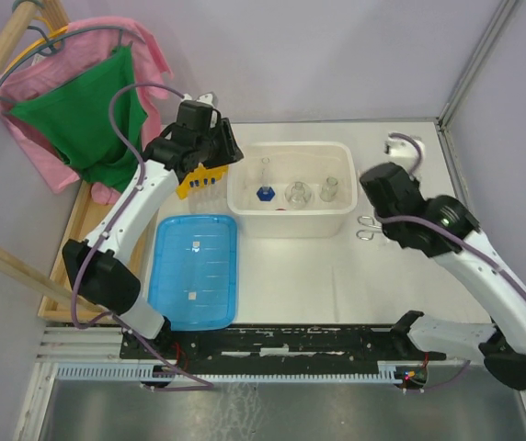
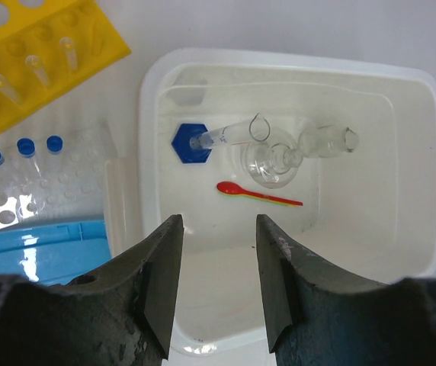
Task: Organize the chemistry lab equipment
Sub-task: Place the chemistry item in the storage box, then pick up the chemistry item at the center of the board, then place the chemistry item in the storage box.
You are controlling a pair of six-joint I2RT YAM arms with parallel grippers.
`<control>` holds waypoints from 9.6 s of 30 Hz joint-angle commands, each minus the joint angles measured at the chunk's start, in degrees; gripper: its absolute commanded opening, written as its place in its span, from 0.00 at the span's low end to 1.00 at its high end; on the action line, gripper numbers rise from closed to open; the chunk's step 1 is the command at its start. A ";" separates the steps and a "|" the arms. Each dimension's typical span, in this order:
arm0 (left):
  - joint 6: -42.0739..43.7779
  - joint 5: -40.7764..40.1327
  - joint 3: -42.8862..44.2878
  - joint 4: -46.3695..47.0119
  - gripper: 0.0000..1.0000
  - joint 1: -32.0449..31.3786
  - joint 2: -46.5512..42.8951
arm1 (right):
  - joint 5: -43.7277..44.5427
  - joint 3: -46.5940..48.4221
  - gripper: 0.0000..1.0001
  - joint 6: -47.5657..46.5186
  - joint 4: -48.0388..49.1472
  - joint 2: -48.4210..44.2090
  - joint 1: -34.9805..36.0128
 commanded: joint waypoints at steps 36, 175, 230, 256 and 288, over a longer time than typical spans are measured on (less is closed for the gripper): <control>2.72 -2.35 16.93 -3.17 0.52 4.17 9.03 | -50.08 21.56 0.04 -75.40 19.24 54.29 -0.76; 3.01 1.00 6.55 -1.00 0.51 5.71 6.21 | -30.34 -40.98 0.37 5.57 33.99 22.30 14.31; 2.77 1.37 17.03 -0.29 0.51 5.80 12.34 | -48.86 23.25 0.12 -77.64 21.14 42.41 -2.74; 3.06 -0.64 16.78 -3.08 0.51 5.80 11.16 | -55.42 21.07 0.14 -70.87 21.64 62.58 -6.85; 3.22 0.77 15.82 -3.76 0.51 5.80 10.64 | -53.11 22.48 0.52 -65.59 16.97 54.61 -7.20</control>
